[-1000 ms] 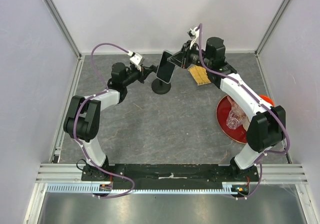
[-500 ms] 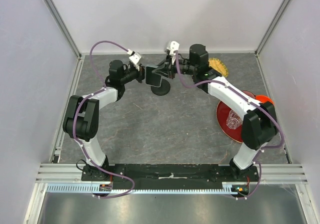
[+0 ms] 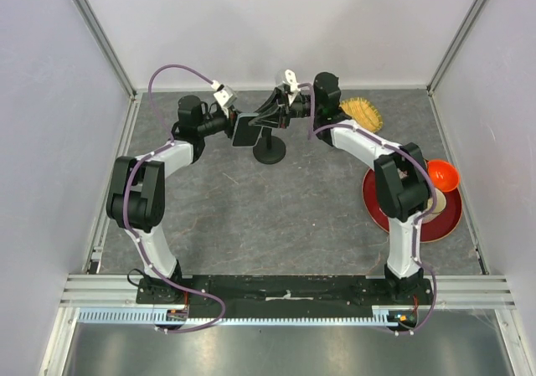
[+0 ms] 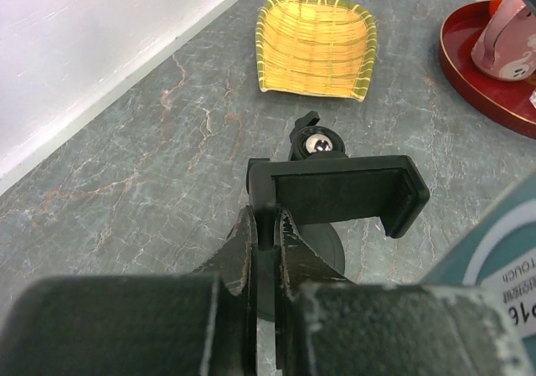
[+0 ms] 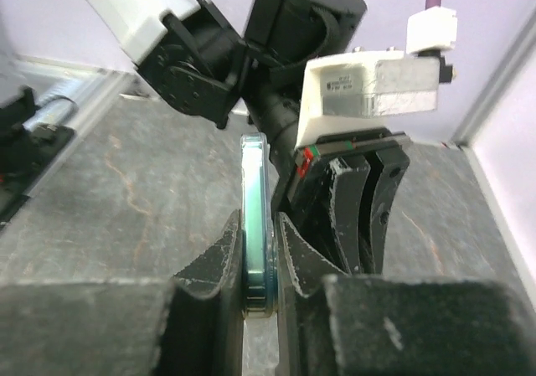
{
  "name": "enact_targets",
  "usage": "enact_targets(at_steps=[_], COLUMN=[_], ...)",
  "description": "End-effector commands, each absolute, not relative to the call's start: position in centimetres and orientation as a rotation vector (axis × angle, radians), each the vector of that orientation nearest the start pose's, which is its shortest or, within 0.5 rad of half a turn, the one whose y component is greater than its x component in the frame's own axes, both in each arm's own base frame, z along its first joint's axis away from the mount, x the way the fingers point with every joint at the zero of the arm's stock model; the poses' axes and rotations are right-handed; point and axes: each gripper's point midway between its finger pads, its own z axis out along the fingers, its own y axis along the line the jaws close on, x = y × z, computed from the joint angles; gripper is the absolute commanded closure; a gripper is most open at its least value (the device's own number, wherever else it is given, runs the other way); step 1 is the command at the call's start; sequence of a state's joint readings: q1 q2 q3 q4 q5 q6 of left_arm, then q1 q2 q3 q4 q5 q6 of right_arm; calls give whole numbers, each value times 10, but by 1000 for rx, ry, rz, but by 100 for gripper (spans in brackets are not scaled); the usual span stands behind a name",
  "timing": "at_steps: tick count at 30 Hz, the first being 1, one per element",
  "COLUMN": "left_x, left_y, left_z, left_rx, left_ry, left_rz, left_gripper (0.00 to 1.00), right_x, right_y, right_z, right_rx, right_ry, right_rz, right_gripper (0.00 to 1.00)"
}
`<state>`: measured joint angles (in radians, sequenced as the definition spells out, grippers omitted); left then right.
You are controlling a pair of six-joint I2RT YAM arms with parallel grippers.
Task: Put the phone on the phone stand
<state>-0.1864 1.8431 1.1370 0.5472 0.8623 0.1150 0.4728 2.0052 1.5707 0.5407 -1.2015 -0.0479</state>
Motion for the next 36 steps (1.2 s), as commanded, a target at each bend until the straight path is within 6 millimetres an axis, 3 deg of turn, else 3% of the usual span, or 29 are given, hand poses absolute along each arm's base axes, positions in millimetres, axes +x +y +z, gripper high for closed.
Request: enact_targets(at_steps=[1,5,6,8,9,11,17,22,23,24,25,26,27,28,29,32,36], left_x=[458,458,458,458,458,458,459,460,460,460,460,461,461,461,460,459,457], left_y=[-228,-228,-228,-229,-229,-229,-230,-231,-231,-231,-231,-231,-230,-230,-231,-231,-232], left_z=[176,174,174,174,173,173,173,173,174,174,173,174,174,173,174,174,175], left_rx=[955,958,962,963,962,959,956,953,953,952,948,948,946,947,951,953,960], left_ry=[1487,1492,1489,1490,1492,1497,1498,1501,1501,1500,1505,1504,1504,1504,1500,1498,1492], left_rz=[-860,-857,-858,-859,-861,-862,-851,-838,-838,-834,-831,-829,-828,-830,-833,-837,-843], left_gripper=[98,98,98,98,98,98,98,98,98,98,98,98,98,98,98,98,98], right_x=[376,383,384,384,384,387,393,408,410,420,448,458,458,444,437,438,439], right_y=[370,365,362,362,363,363,362,368,368,371,378,373,376,375,373,371,370], right_z=[345,332,341,326,333,322,323,338,352,334,302,313,311,324,341,316,313], right_rx=[-1379,-1395,-1401,-1422,-1435,-1455,-1437,-1323,-1296,-1237,-1088,-1224,-1267,-1312,-1246,-1297,-1346], right_ry=[714,697,682,723,697,706,737,711,754,852,1170,1037,1083,993,1014,1037,988], right_rz=[1230,1292,1293,1348,1337,1342,1370,1351,1353,1365,1400,1028,935,990,1097,1052,1058], right_gripper=[100,100,100,100,100,100,100,100,100,100,100,100,100,100,100,100,100])
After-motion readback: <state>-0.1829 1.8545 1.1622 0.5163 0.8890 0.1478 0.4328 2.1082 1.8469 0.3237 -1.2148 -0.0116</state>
